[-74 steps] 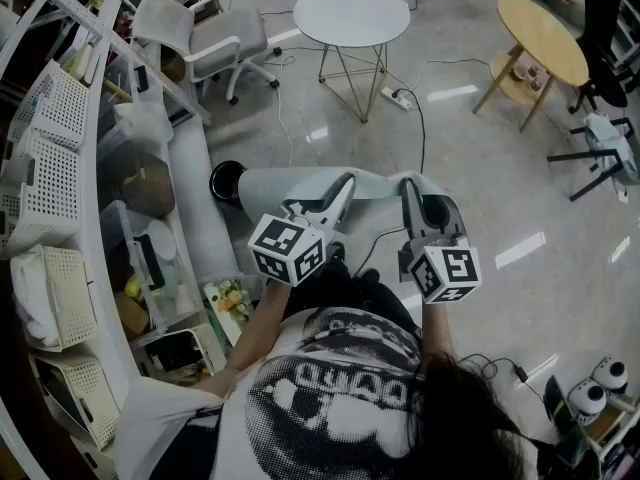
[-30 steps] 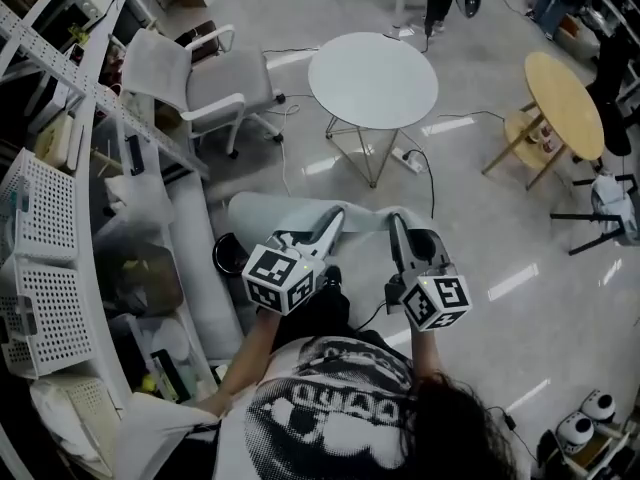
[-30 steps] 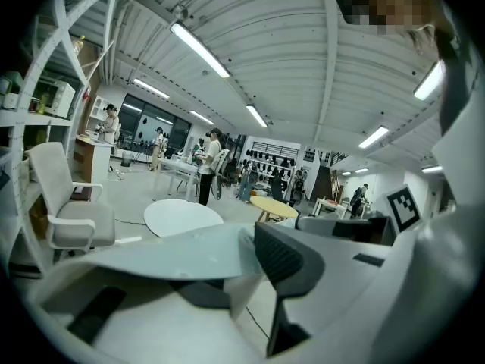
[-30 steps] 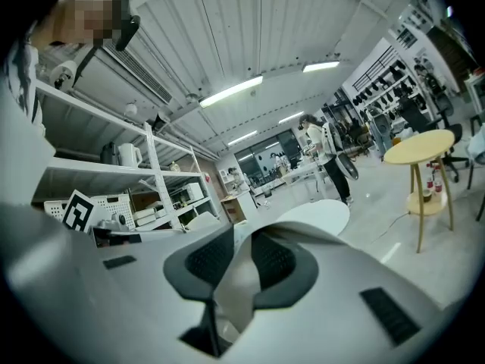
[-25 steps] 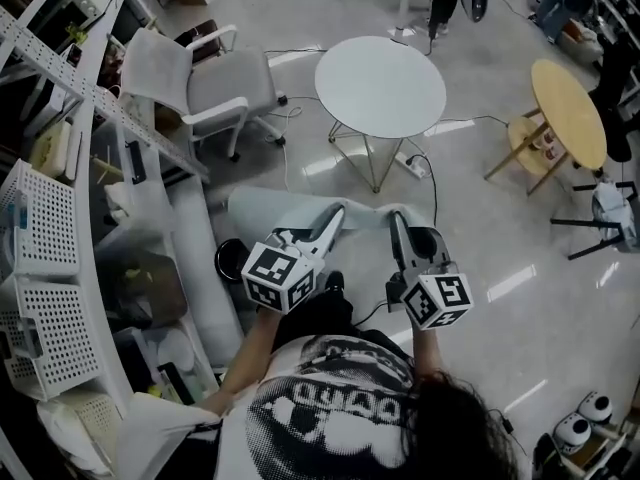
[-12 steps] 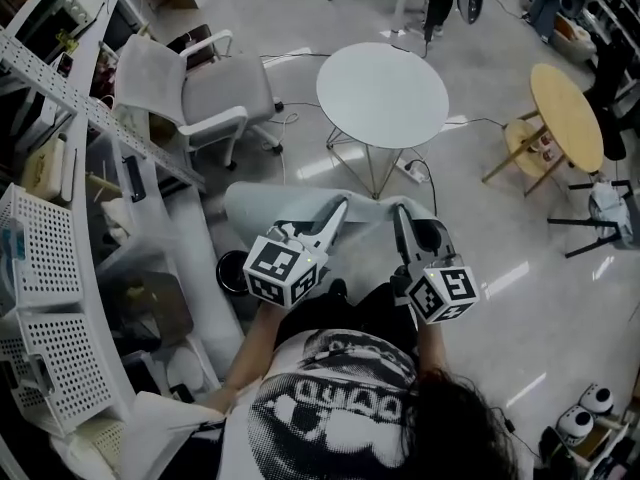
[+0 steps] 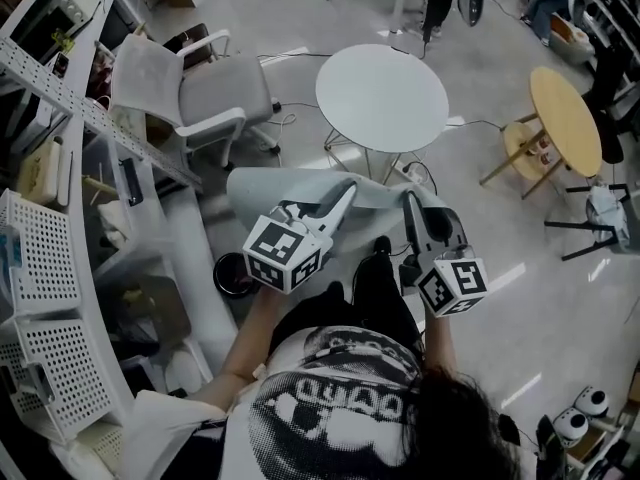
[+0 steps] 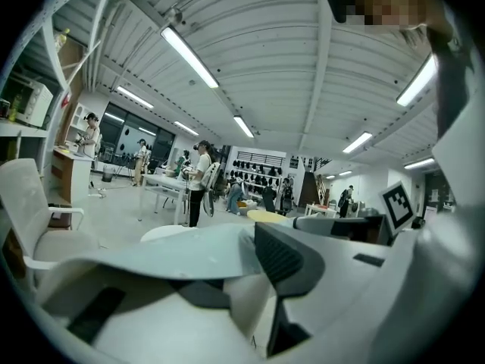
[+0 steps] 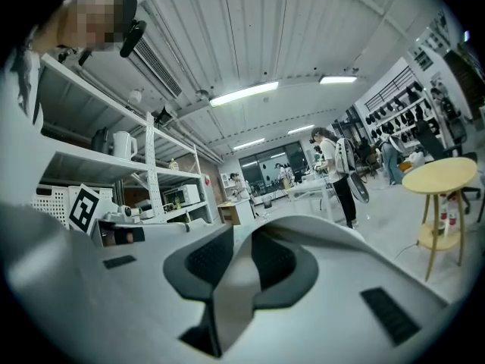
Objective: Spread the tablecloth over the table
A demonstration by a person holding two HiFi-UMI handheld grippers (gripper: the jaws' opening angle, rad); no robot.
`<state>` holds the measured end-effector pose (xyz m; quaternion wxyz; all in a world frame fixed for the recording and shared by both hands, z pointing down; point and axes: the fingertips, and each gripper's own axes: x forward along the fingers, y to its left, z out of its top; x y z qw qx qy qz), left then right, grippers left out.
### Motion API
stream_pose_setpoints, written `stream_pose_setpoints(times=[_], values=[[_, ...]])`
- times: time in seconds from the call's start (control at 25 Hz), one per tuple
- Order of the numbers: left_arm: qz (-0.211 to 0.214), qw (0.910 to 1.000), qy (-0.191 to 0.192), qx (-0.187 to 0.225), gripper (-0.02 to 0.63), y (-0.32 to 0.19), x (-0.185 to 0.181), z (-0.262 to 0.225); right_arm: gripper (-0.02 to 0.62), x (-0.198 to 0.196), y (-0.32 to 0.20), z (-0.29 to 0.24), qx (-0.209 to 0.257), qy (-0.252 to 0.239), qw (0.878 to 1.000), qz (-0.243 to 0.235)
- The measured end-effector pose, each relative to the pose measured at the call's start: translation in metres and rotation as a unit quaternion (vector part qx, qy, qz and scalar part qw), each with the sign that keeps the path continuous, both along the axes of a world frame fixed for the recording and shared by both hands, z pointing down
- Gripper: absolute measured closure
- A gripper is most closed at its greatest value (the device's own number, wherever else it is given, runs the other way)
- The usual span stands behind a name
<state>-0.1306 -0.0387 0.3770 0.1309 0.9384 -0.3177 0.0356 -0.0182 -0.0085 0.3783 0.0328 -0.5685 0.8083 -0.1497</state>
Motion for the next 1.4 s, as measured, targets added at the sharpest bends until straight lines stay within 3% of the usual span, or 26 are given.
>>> stream_pose_setpoints(times=[0.48, 1.0, 1.4], values=[[0.001, 0.9985, -0.007, 0.055, 0.509, -0.077, 0.036, -0.037, 0.518, 0.035, -0.08, -0.034, 0.051, 0.005, 0.998, -0.029], [0.02, 0.9957, 0.055, 0.072, 0.508, -0.212, 0.115, -0.101, 0.517, 0.113, -0.213, -0.106, 0.114, 0.026, 0.989, -0.093], [0.016, 0.9936, 0.046, 0.102, 0.506, -0.295, 0.168, -0.148, 0.517, 0.165, -0.297, -0.15, 0.149, 0.016, 0.982, -0.111]])
